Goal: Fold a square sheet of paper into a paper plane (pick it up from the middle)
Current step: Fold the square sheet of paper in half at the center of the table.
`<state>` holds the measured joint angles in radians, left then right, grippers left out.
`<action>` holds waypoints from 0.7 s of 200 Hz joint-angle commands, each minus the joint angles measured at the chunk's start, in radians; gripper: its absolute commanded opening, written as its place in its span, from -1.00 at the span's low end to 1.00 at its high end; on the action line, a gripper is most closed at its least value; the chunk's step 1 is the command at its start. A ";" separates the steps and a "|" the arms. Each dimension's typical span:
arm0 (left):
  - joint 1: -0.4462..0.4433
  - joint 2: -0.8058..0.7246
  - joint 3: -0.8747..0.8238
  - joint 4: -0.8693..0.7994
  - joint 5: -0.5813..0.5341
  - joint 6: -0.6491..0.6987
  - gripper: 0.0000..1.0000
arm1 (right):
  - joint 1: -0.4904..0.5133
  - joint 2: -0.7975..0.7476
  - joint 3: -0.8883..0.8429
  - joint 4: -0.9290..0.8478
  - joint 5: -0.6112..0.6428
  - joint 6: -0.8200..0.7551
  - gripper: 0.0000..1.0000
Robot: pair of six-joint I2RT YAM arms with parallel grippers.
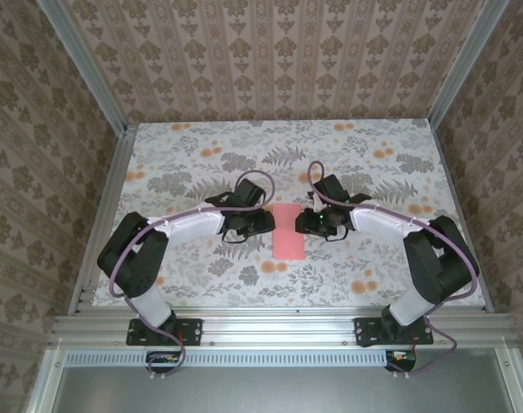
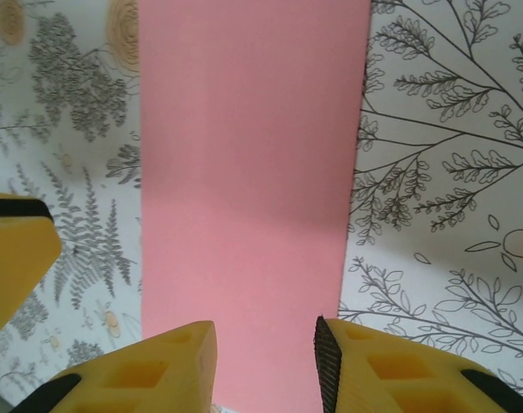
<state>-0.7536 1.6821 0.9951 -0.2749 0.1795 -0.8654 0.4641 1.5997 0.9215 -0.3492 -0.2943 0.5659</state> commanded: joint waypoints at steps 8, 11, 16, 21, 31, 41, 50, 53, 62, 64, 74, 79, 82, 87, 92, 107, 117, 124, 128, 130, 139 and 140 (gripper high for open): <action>-0.007 -0.002 -0.021 0.045 0.118 -0.046 -0.11 | 0.007 0.040 0.037 -0.073 0.050 -0.026 -0.22; -0.007 -0.004 -0.027 0.047 0.122 -0.050 -0.11 | 0.007 0.040 0.037 -0.072 0.050 -0.024 -0.23; -0.009 -0.006 -0.035 0.051 0.131 -0.060 -0.11 | 0.007 0.042 0.035 -0.068 0.049 -0.023 -0.23; -0.011 -0.007 -0.042 0.053 0.137 -0.069 -0.11 | 0.007 0.044 0.034 -0.064 0.047 -0.022 -0.23; -0.016 -0.003 -0.049 0.051 0.149 -0.083 -0.11 | 0.007 0.046 0.032 -0.063 0.046 -0.021 -0.22; -0.026 0.005 -0.052 0.048 0.156 -0.094 -0.11 | 0.007 0.046 0.031 -0.058 0.042 -0.020 -0.23; -0.041 0.012 -0.050 0.044 0.159 -0.102 -0.10 | 0.007 0.046 0.029 -0.056 0.040 -0.021 -0.23; -0.045 0.015 -0.049 0.043 0.158 -0.104 -0.11 | 0.007 0.045 0.029 -0.056 0.040 -0.020 -0.23; -0.060 0.025 -0.042 0.034 0.153 -0.109 -0.10 | 0.007 0.044 0.029 -0.057 0.038 -0.020 -0.23; -0.063 0.027 -0.042 0.032 0.151 -0.111 -0.10 | 0.008 0.043 0.027 -0.057 0.037 -0.021 -0.23; -0.077 0.033 -0.043 0.031 0.135 -0.122 -0.10 | 0.008 0.040 0.025 -0.057 0.036 -0.023 -0.23; -0.079 0.034 -0.046 0.032 0.131 -0.128 -0.10 | 0.008 0.038 0.026 -0.057 0.037 -0.024 -0.23; -0.081 0.036 -0.049 0.035 0.129 -0.132 -0.10 | 0.007 0.036 0.025 -0.057 0.037 -0.024 -0.23; -0.083 0.036 -0.053 0.039 0.129 -0.138 -0.10 | 0.007 0.036 0.023 -0.057 0.037 -0.025 -0.23; -0.085 0.035 -0.057 0.040 0.124 -0.144 -0.10 | 0.007 0.033 0.023 -0.058 0.037 -0.026 -0.23; -0.092 0.028 -0.068 0.043 0.107 -0.156 -0.08 | 0.008 0.026 0.013 -0.054 0.036 -0.026 -0.23; -0.094 0.029 -0.069 0.049 0.108 -0.158 -0.08 | 0.008 0.022 0.008 -0.050 0.035 -0.026 -0.23; -0.096 0.032 -0.069 0.053 0.112 -0.156 -0.09 | 0.007 0.020 0.003 -0.048 0.035 -0.025 -0.23; -0.098 0.034 -0.066 0.054 0.112 -0.156 -0.09 | 0.007 0.020 0.002 -0.047 0.034 -0.024 -0.23; -0.099 0.035 -0.065 0.053 0.113 -0.156 -0.09 | 0.007 0.020 0.001 -0.047 0.034 -0.025 -0.23; -0.102 0.041 -0.063 0.055 0.112 -0.155 -0.10 | 0.008 0.019 -0.002 -0.045 0.032 -0.025 -0.23; -0.102 0.042 -0.063 0.055 0.112 -0.155 -0.10 | 0.007 0.019 -0.002 -0.044 0.032 -0.025 -0.23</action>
<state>-0.8452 1.7081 0.9363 -0.2329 0.2981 -0.9981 0.4660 1.6382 0.9321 -0.3779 -0.2684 0.5518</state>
